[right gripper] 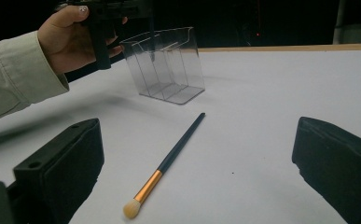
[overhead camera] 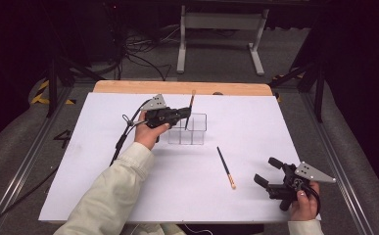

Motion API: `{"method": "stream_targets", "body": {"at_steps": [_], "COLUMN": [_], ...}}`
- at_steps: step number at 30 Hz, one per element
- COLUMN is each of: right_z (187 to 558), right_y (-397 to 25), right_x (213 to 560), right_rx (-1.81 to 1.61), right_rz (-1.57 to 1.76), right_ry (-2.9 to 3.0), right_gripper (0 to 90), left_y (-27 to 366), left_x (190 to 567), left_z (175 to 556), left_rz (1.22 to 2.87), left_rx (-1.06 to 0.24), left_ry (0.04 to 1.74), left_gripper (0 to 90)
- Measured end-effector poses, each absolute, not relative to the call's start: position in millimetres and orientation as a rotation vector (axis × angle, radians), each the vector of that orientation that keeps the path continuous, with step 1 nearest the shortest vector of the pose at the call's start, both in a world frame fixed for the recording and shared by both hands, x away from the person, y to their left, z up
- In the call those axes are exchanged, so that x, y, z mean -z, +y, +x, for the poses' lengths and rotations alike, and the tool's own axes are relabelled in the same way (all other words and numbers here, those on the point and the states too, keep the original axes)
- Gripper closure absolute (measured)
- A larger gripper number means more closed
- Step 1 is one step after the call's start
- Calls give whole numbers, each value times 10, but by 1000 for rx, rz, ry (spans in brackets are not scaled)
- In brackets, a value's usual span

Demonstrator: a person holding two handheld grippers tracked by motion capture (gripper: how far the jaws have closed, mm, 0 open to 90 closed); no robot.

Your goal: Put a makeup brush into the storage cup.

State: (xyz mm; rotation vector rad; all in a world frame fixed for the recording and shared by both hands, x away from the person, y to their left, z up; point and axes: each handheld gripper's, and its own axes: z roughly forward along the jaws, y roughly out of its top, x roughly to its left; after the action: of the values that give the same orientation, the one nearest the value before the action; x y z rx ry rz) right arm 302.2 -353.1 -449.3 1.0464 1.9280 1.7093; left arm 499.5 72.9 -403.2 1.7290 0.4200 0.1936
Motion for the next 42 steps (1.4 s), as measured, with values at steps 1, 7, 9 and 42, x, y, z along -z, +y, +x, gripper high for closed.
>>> {"method": "stream_targets", "body": {"at_steps": [1, 7, 9, 42], "right_z": [3021, 3018, 3017, 3008], "right_y": [-3531, -3535, -3533, -3436], "right_x": [4492, 4484, 4483, 4250], "right_rx": [-1709, -1708, -1707, -1589], "right_rz": [1046, 1047, 1046, 1057], "right_ry": [1927, 1924, 1925, 1925], "right_gripper": [25, 25, 25, 11], "left_y": [733, 733, 729, 1361], "left_x": [4039, 4052, 4034, 3713], "left_z": [4996, 4995, 4969, 4099], "left_rz": [1734, 1745, 1759, 1821], "left_rx": [-191, -180, -170, -182], "left_ry": [420, 417, 413, 417], "left_gripper": [830, 829, 814, 140]}}
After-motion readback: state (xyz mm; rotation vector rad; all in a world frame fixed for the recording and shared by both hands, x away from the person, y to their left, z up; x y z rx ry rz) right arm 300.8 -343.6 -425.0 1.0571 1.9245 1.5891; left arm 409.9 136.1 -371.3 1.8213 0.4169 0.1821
